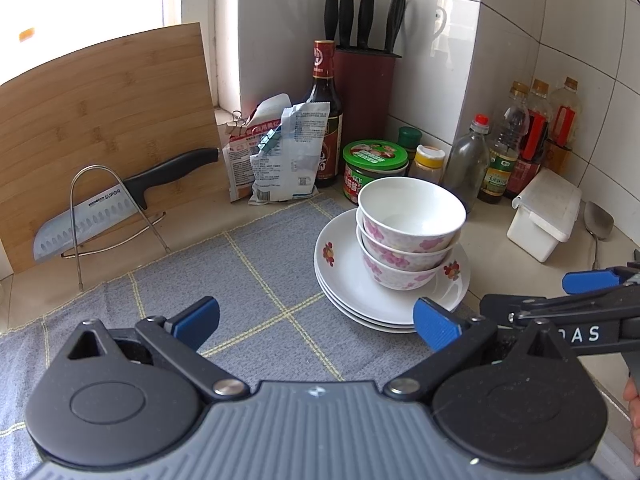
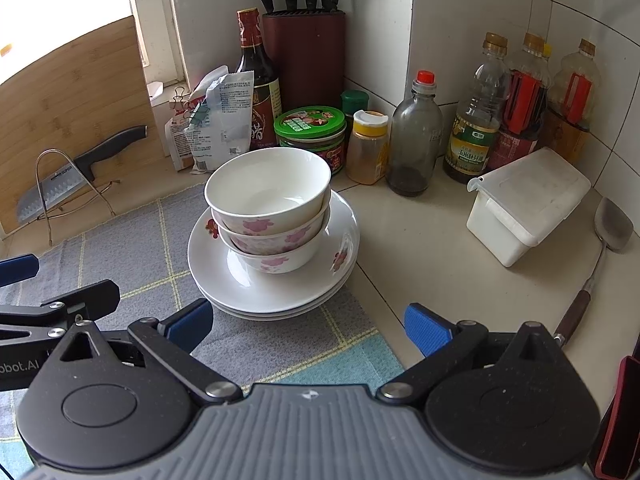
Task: Organize plates and bowls
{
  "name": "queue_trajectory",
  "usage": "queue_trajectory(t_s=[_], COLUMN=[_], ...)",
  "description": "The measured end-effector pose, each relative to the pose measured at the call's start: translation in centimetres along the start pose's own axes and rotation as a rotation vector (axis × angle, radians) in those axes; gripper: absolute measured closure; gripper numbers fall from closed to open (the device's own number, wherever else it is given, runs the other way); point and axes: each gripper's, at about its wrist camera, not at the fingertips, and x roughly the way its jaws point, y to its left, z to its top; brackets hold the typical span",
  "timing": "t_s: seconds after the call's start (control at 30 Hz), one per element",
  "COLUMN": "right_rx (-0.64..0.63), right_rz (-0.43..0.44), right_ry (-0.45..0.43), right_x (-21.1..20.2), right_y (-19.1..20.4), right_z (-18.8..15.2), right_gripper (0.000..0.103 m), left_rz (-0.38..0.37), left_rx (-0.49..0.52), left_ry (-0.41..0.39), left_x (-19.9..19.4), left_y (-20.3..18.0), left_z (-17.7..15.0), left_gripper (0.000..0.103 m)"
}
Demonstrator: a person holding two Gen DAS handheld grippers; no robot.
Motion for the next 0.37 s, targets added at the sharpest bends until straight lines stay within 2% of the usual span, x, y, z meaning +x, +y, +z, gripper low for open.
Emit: queue_trajectory(t_s=[0.37], right_rx=[-0.002], right_rz=[-0.002], right_ry=[0.001], right_x=[0.11], right_y=[0.01], right_z=[0.12], right_gripper=[0.000], left_rz=[0.000], left_rx=[-0.005], left_ry=[0.006], left_x=[0.24], left_y=[-0.04], left_z=[0.27], left_gripper=[0.001])
